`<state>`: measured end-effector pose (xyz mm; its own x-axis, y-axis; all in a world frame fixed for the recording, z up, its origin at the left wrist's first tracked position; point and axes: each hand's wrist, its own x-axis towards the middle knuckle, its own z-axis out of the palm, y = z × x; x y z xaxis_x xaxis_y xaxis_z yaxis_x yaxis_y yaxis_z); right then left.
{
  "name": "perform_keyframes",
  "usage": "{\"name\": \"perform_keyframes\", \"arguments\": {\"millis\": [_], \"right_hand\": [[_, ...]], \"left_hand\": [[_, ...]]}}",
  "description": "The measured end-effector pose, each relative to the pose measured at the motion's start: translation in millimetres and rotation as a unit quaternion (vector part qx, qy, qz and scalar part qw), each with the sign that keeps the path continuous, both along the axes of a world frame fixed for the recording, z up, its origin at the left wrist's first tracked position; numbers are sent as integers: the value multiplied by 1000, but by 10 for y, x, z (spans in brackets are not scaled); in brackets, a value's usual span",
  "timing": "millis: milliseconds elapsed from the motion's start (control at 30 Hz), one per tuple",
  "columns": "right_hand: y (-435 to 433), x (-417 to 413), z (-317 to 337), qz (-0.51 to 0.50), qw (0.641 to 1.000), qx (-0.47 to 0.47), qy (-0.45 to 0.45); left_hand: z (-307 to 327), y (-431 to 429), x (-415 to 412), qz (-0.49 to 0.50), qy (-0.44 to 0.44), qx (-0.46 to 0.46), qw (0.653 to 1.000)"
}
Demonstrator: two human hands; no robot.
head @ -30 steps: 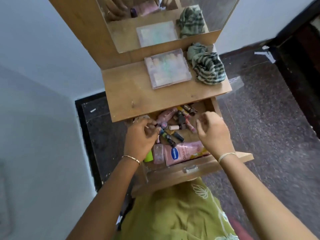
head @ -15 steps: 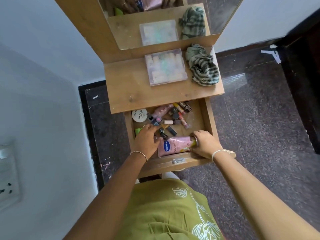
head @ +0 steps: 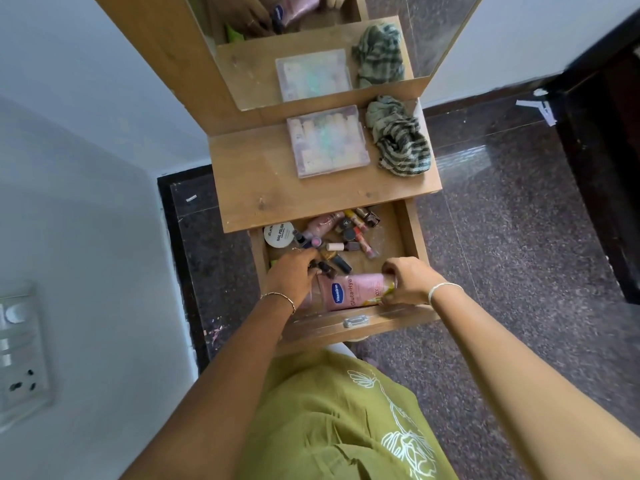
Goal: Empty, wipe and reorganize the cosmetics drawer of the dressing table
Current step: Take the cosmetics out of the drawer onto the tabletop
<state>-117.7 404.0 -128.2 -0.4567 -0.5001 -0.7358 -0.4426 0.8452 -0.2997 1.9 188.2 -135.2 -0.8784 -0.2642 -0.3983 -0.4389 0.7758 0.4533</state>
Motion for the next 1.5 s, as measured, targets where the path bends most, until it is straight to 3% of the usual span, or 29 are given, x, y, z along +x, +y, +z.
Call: {"name": "perform_keyframes", "arguments": {"millis": [333,467,533,633,700,767,833,900,1067,1233,1400,1500], "right_hand": [[290,-77,349,-220,970,-92,-38],[346,-76,579,-340,918,-172,-111],[357,-89,718,-370,900,-205,-104],[319,-129,927,-409,871,-255,-88],[216,-178,1074,-423,855,-288,-85],[40,-269,1208,-421,845,-321,-78],[-177,-396,1282,-417,836,-349,-76],[-417,-531,1293,-419,831,-360,-62],[-1024,-823,1113,-387,844,-368,46],[-1393,-1003,855,-385,830,-383,130],[-1509,-1058,621,-339,822,-387,244],[-1532,-1035,511,-342,797,-402,295]], "left_hand": [[-20,43,-41,-43,5,-2,999],[45,26,-39,-38,-6,15,999],[153,2,-35,-36,17,21,999],[430,-58,-61,68,90,92,989],[682,-119,-130,225,127,232,938],[907,-217,-260,339,133,376,852],[1052,-359,-412,364,134,450,804],[1123,-515,-578,367,143,469,791],[955,-876,-923,398,132,406,812],[641,-1043,-1100,400,117,333,846],[432,-1051,-1134,395,161,373,824],[366,-1053,-1130,389,208,367,819]]}}
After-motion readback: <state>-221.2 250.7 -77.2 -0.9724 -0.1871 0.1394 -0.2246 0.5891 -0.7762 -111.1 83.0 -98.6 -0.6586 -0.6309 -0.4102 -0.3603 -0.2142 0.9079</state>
